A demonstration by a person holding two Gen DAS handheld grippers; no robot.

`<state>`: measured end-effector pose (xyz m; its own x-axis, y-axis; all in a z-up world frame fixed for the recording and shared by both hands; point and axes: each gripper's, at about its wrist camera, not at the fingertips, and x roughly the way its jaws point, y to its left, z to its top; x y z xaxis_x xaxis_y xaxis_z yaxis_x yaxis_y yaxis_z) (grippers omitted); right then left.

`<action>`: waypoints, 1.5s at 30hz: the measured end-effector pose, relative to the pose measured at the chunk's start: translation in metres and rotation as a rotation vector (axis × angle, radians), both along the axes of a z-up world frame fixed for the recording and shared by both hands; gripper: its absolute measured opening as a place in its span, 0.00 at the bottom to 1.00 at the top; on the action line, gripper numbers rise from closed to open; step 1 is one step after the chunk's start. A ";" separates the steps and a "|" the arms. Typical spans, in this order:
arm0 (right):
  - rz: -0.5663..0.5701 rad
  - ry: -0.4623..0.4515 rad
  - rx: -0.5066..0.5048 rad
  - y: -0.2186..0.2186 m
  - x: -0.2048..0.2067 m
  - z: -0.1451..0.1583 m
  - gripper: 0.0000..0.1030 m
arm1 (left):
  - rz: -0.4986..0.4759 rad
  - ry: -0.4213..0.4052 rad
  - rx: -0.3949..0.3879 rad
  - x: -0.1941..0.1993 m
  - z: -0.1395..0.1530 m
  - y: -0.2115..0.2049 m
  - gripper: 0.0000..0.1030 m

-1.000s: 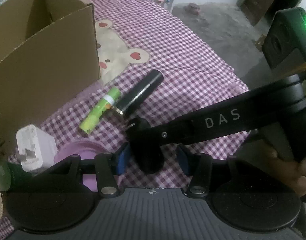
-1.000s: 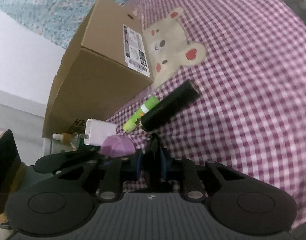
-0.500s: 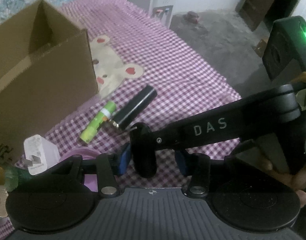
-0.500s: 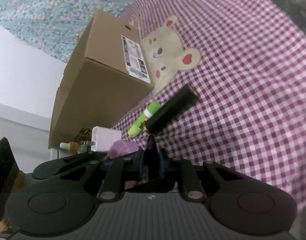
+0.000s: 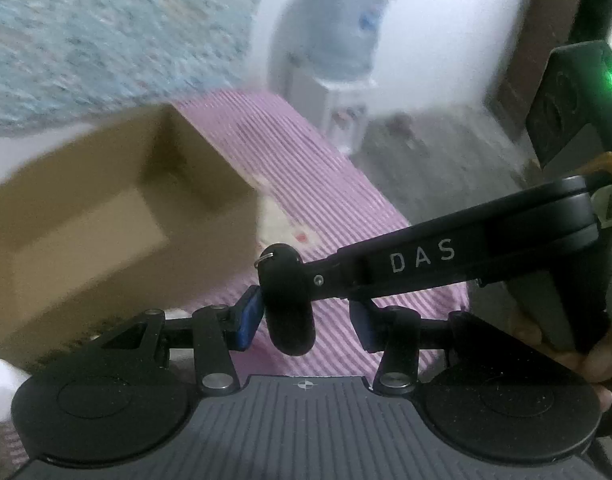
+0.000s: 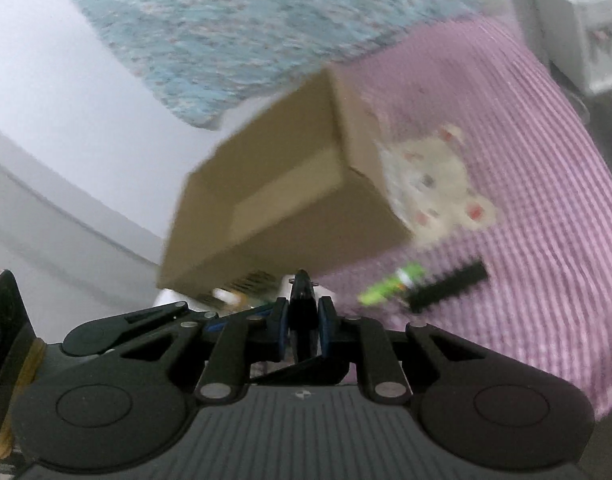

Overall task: Organize rigid objects
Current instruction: 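Carry the black oval object into the cardboard box and open the right tool, then return the right tool to the table and grasp the black tube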

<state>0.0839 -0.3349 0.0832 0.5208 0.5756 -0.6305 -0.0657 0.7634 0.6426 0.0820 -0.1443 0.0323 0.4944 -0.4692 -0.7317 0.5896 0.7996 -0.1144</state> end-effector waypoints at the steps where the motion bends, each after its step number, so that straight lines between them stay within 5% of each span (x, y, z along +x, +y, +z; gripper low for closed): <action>1: 0.016 -0.019 0.000 0.007 0.004 0.009 0.16 | 0.022 -0.016 -0.005 0.002 0.008 0.008 0.46; 8: 0.155 -0.114 0.040 0.073 0.060 0.061 0.16 | 0.188 -0.093 -0.011 0.030 0.056 0.063 0.46; 12: 0.223 -0.102 0.073 0.107 0.103 0.067 0.16 | 0.255 -0.068 0.005 0.060 0.063 0.089 0.46; 19: 0.281 0.103 0.151 0.155 0.178 0.020 0.16 | 0.336 0.096 0.054 0.124 0.034 0.125 0.46; 25: 0.272 0.300 0.198 0.178 0.213 -0.039 0.16 | 0.378 0.172 0.114 0.137 0.005 0.139 0.46; 31: 0.269 0.421 0.250 0.197 0.224 -0.083 0.18 | 0.403 0.146 0.171 0.134 0.005 0.145 0.49; 38: 0.237 0.396 0.294 0.182 0.212 -0.073 0.19 | 0.418 0.071 0.122 0.113 0.029 0.147 0.56; 45: 0.185 0.276 0.383 0.108 0.162 -0.029 0.19 | 0.376 -0.003 0.013 0.080 0.058 0.140 0.63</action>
